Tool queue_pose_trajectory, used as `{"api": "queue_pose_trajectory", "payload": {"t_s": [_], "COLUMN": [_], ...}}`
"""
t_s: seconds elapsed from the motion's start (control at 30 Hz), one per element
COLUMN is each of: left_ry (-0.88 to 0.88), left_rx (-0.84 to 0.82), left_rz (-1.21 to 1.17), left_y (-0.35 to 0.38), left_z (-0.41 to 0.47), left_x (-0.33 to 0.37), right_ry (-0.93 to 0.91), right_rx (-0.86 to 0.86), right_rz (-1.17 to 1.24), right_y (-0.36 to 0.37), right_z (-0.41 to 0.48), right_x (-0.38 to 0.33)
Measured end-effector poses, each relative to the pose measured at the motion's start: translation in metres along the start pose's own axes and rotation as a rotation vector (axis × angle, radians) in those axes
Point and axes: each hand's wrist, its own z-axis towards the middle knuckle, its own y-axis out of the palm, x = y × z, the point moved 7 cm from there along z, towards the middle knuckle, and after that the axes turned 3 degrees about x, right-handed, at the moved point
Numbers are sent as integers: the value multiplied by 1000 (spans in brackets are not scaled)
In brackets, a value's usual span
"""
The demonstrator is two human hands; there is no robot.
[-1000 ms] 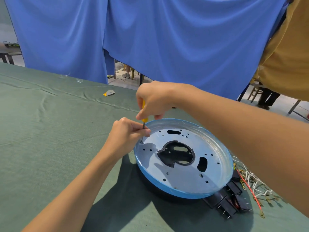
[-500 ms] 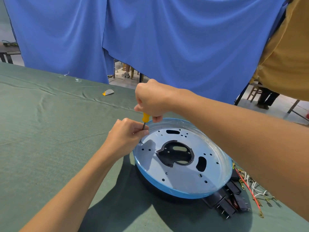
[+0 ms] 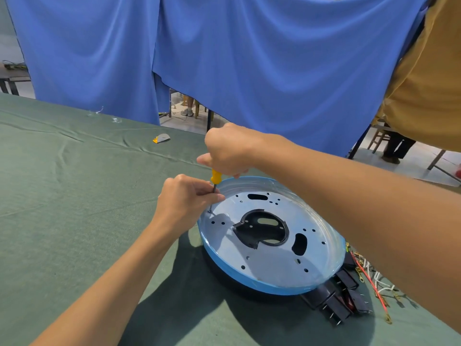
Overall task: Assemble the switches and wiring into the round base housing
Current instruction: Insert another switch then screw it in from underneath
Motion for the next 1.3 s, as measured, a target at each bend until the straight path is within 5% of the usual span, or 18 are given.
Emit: {"api": "queue_pose_trajectory", "payload": {"t_s": [0.1, 0.2, 0.33, 0.6, 0.73, 0.97, 1.1, 1.3], "left_ry": [31, 87, 43, 165, 101, 185, 142, 170], "left_rx": [-78, -135, -13, -117, 9, -99, -11, -185], "left_rz": [4, 72, 32, 141, 25, 125, 52, 84], "left_y": [2, 6, 0, 5, -1, 5, 1, 8], "left_z": [3, 2, 1, 4, 3, 4, 3, 4], "left_x": [0, 4, 4, 6, 3, 8, 5, 6], "right_ry": [-40, -57, 42, -19, 58, -13, 61, -44], "right_rx": [-114, -52, -14, -37, -32, -46, -53, -64], "right_rz": [33, 20, 16, 40, 23, 35, 36, 18], "right_y": [0, -3, 2, -1, 4, -1, 4, -5], "right_z": [0, 1, 0, -1, -1, -4, -3, -3], "right_x": [-4, -3, 6, 1, 5, 3, 7, 0]}}
